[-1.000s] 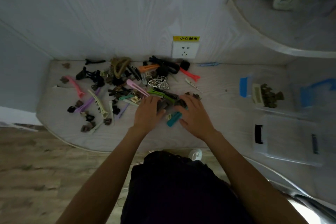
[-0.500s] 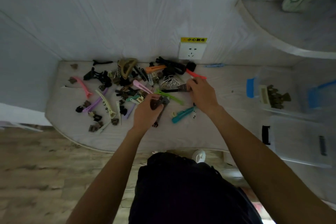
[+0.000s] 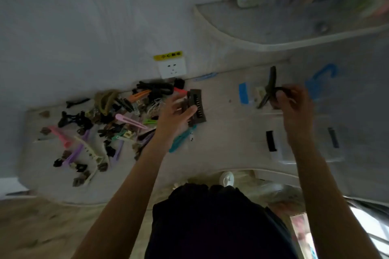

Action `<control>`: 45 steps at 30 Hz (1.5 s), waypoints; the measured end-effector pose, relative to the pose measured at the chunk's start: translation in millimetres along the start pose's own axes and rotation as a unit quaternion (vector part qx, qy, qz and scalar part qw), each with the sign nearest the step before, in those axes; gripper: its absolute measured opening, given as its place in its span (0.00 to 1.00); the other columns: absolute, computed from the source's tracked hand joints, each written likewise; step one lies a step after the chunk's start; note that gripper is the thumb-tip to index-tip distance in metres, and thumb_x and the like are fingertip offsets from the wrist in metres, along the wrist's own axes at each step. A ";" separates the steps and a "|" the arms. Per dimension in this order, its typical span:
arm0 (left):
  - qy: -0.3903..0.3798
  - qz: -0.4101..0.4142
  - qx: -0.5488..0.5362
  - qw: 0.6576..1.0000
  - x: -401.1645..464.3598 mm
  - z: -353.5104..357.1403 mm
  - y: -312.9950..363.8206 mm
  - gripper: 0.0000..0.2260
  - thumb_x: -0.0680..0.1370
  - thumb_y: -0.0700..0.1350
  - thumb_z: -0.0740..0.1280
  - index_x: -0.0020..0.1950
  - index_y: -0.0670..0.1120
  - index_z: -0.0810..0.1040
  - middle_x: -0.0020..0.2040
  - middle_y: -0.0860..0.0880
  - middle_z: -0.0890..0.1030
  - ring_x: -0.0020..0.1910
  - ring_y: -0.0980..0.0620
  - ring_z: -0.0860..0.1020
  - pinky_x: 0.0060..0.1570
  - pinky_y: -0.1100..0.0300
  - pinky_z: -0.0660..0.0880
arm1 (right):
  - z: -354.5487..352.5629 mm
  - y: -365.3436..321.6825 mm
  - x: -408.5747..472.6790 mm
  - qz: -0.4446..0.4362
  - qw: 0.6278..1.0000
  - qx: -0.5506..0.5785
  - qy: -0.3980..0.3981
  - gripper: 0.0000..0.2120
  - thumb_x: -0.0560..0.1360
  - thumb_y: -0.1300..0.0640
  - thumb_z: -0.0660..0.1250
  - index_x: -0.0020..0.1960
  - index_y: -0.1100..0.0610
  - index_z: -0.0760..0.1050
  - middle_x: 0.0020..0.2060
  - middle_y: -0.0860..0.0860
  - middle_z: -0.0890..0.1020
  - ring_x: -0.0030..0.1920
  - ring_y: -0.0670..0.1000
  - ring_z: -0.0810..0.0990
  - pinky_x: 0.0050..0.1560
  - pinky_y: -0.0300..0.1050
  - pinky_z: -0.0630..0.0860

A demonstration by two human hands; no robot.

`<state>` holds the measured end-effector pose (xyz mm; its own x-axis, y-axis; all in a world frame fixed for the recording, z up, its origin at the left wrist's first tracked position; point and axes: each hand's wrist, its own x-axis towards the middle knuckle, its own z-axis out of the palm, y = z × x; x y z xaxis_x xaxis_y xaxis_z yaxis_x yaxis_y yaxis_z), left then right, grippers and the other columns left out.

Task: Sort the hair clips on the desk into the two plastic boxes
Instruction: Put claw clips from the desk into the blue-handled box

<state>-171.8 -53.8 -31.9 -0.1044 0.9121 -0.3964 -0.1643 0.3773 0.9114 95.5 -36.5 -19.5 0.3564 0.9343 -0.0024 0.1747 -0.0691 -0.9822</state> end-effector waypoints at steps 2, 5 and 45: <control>-0.043 0.032 0.019 0.998 4.8 37.7 9.6 0.15 0.71 0.41 0.72 0.55 0.51 0.73 0.50 0.49 0.80 0.45 0.54 0.82 0.47 0.55 0.81 | -25.4 4.8 16.6 -0.051 0.991 -0.104 0.063 0.08 0.75 0.61 0.66 0.54 0.61 0.74 0.45 0.53 0.78 0.40 0.31 0.78 0.43 0.23 0.73; -0.092 0.120 0.142 0.978 19.8 97.5 18.4 0.16 0.70 0.49 0.73 0.53 0.55 0.70 0.46 0.55 0.79 0.42 0.59 0.81 0.44 0.61 0.80 | -49.4 9.3 40.8 -0.066 0.969 -0.224 0.082 0.10 0.74 0.56 0.67 0.53 0.60 0.75 0.47 0.57 0.80 0.40 0.39 0.79 0.40 0.26 0.72; 0.171 0.096 0.546 0.815 36.3 -216.1 -8.5 0.21 0.74 0.45 0.69 0.65 0.42 0.71 0.61 0.38 0.73 0.61 0.37 0.69 0.59 0.47 0.67 | 278.6 7.2 -17.1 -0.271 0.683 -0.487 -0.472 0.30 0.76 0.53 0.63 0.74 0.47 0.55 0.75 0.57 0.53 0.74 0.62 0.52 0.73 0.60 0.56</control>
<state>-386.1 -58.5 -78.0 -0.3240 0.9433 -0.0728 0.8377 0.3218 0.4412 -165.0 44.4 -78.9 -0.6731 0.6922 -0.2602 0.7380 0.6057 -0.2975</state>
